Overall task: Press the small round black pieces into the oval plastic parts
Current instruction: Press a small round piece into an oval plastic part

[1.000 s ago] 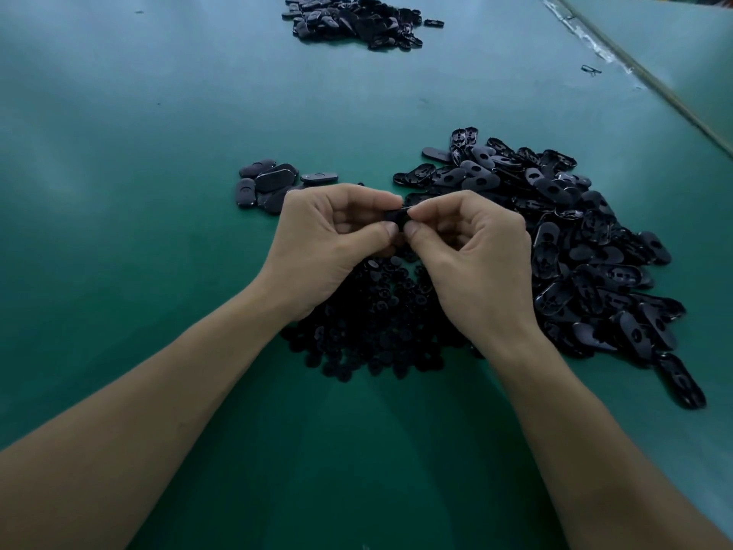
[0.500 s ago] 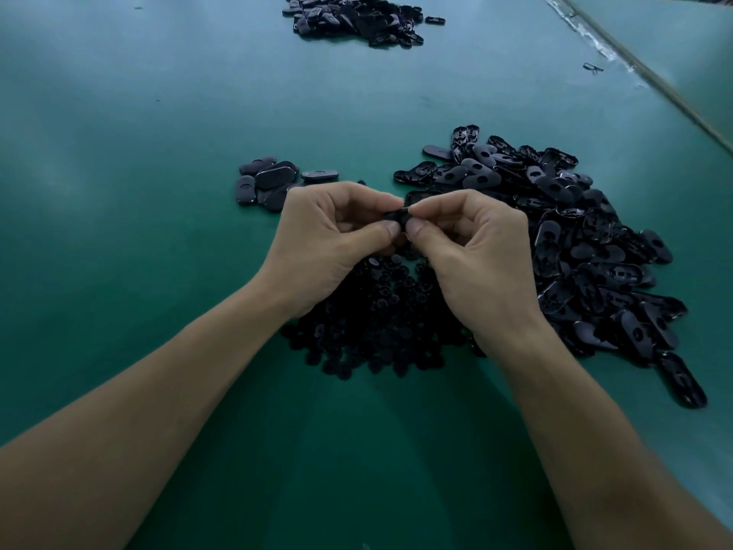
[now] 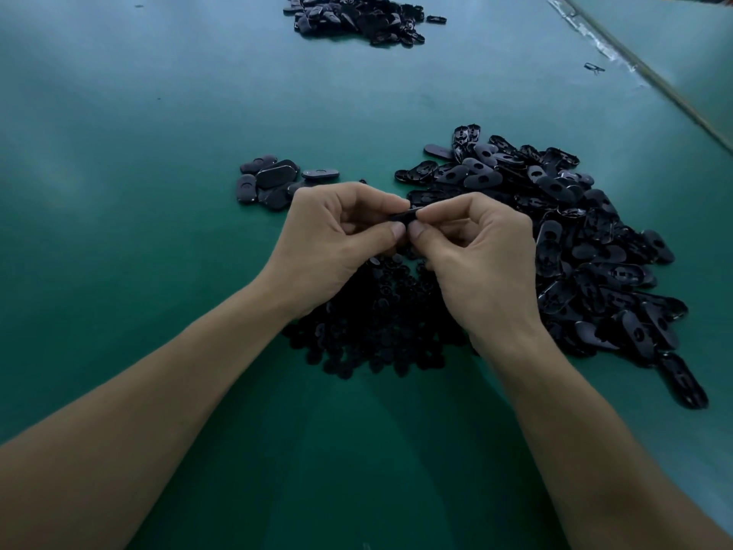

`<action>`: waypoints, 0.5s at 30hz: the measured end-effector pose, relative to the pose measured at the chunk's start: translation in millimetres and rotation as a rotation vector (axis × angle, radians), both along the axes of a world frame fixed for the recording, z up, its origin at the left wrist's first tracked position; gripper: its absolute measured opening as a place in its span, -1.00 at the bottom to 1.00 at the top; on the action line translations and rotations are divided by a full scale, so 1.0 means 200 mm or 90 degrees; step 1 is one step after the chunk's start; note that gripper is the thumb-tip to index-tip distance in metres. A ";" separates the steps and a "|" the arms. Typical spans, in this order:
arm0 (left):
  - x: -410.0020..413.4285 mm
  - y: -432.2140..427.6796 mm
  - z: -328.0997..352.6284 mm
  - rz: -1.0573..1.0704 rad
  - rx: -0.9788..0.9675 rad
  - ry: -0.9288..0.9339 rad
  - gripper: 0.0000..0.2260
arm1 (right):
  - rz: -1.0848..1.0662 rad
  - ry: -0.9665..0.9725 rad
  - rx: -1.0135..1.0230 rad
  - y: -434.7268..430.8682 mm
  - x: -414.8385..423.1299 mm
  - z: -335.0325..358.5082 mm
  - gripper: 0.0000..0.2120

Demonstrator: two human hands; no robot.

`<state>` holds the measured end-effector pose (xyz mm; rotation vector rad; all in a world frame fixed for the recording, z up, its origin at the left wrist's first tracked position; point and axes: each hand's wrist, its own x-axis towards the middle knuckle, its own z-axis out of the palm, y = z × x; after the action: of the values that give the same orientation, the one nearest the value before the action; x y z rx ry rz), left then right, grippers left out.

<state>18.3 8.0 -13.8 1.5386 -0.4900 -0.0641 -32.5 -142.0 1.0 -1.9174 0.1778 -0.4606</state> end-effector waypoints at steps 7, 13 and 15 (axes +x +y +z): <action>-0.02 -0.01 0.01 0.050 0.036 -0.029 -0.75 | 0.004 -0.031 -0.069 0.01 -0.01 0.00 -0.86; -0.01 -0.01 0.01 0.088 0.035 -0.033 -0.77 | 0.042 -0.017 -0.031 0.02 0.00 0.00 -0.82; -0.01 -0.01 0.01 0.089 0.030 -0.032 -0.79 | 0.053 -0.012 -0.017 0.02 0.00 0.00 -0.82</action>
<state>16.5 5.5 -11.7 1.6202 -0.4212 0.0710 -32.7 -138.5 0.8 -1.9378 0.0794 -0.4277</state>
